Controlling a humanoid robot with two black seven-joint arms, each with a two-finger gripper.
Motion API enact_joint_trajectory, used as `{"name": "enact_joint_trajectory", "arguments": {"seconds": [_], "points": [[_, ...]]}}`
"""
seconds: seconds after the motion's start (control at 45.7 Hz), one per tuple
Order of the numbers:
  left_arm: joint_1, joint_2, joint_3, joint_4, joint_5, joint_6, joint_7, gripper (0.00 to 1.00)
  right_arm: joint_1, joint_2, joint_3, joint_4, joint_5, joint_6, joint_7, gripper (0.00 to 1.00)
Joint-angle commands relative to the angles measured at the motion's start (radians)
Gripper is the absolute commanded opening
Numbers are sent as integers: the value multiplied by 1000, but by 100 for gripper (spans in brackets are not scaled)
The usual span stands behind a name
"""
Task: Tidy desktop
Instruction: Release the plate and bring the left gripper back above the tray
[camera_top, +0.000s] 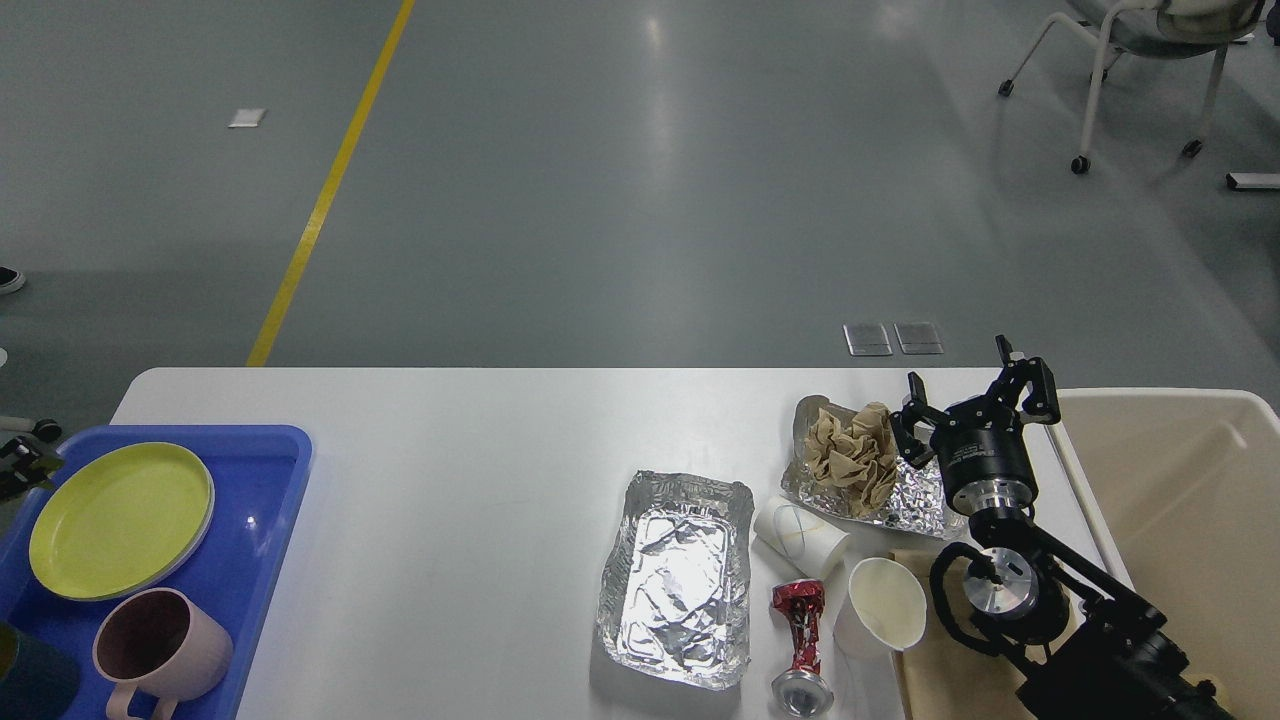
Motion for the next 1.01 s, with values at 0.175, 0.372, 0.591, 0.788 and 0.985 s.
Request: {"name": "enact_joint_trajectory", "arguments": {"seconds": [0.175, 0.372, 0.591, 0.788, 0.985], "points": [[-132, 6, -5, -1, -2, -3, 0, 96, 0, 0, 1, 0, 0, 0, 0, 100], [-227, 22, 13, -3, -2, -3, 2, 96, 0, 0, 1, -1, 0, 0, 0, 100], [-388, -6, 148, -4, -2, -3, 2, 96, 0, 0, 0, -1, 0, 0, 1, 100], [-483, 28, -46, -130, -2, -87, 0, 96, 0, 0, 0, -1, 0, 0, 0, 100], [-382, 118, -526, -158, -2, -132, 2, 96, 0, 0, 0, -1, 0, 0, 0, 100]]}}
